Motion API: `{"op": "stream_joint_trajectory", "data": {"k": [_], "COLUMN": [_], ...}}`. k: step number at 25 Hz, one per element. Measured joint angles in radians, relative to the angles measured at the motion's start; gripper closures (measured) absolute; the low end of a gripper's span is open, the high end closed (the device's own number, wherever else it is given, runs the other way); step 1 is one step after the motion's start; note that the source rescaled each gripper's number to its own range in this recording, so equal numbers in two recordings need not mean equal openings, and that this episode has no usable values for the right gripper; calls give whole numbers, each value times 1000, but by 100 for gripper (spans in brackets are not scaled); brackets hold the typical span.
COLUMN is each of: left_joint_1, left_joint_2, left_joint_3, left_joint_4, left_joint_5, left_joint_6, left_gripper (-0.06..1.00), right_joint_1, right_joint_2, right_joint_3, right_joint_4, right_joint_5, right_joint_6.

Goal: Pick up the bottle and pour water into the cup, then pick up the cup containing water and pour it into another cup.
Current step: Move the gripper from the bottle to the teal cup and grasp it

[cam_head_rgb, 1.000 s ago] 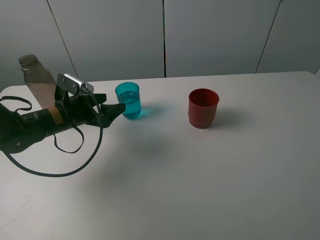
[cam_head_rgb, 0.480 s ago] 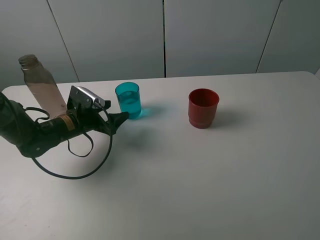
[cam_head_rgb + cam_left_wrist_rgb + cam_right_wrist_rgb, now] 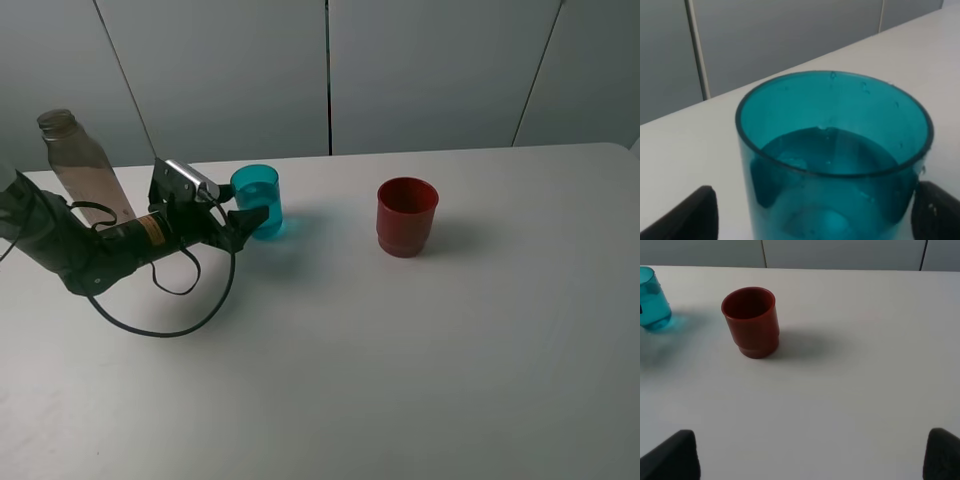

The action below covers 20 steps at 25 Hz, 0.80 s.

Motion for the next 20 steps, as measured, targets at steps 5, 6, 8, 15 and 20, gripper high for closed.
{"op": "stream_joint_trajectory", "data": {"k": [5, 6, 8, 15, 20], "left_joint_1": [-22, -23, -30, -32, -36], "left_joint_2": [27, 32, 33, 35, 35], "left_joint_3": [-55, -70, -92, -149, -151], "left_joint_4": [10, 12, 14, 10, 10], "left_joint_5": [2, 2, 2, 49, 54], "left_joint_6": [-11, -18, -22, -26, -41], "left_gripper": [0, 0, 0, 0, 0], "right_joint_1": [0, 0, 0, 0, 0], "right_joint_2": [0, 0, 0, 0, 0], "right_joint_3": [0, 0, 0, 0, 0], "right_joint_4": [0, 0, 0, 0, 0], "right_joint_5": [0, 0, 0, 0, 0], "right_joint_6": [0, 0, 0, 0, 0]}}
